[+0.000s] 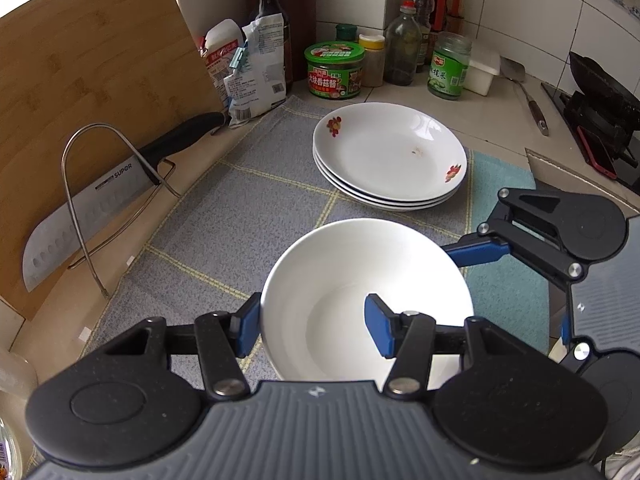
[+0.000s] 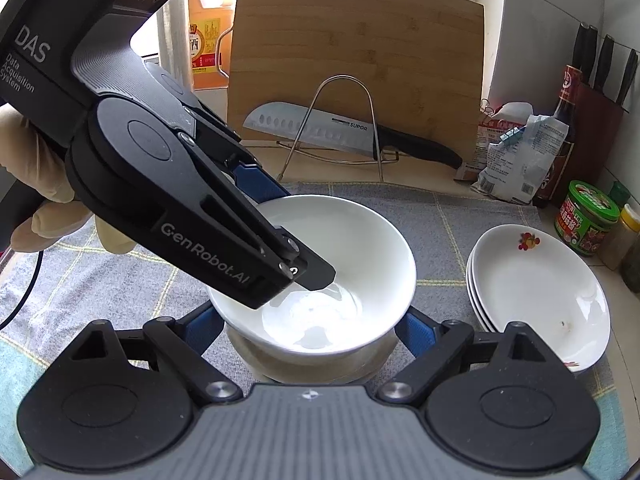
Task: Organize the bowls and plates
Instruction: 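Carry the white bowl with the left tool toward the nested bowls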
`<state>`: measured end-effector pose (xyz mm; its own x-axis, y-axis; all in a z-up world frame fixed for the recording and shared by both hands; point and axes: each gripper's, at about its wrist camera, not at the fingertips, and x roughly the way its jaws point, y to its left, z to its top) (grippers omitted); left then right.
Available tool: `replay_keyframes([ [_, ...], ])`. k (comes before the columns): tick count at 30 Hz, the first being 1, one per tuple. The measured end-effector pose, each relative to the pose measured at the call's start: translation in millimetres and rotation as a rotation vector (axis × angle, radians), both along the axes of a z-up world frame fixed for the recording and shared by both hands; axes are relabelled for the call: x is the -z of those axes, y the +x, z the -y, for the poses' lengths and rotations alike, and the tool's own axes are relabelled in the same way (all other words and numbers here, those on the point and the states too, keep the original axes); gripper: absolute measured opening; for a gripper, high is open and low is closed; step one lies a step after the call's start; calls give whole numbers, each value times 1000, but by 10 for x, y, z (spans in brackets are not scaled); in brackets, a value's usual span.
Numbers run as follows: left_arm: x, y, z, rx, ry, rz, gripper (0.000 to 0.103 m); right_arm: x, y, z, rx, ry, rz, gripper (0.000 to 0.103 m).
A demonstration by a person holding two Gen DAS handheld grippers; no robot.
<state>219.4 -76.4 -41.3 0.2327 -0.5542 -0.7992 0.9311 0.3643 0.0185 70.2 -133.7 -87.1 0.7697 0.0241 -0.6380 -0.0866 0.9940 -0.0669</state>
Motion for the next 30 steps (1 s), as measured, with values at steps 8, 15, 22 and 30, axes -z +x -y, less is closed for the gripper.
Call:
replay_keyframes([
  [8, 40, 2, 43, 5, 5, -11, 54, 14, -10, 28, 9, 12, -10, 94],
  [15, 40, -1, 52, 3, 5, -11, 54, 13, -16, 42, 10, 20, -11, 94],
  [22, 46, 9, 46, -2, 1, -16, 54, 14, -12, 47, 11, 26, -10, 94],
  [30, 78, 43, 12, -23, -33, -23, 56, 29, -1, 35, 1, 24, -2, 101],
])
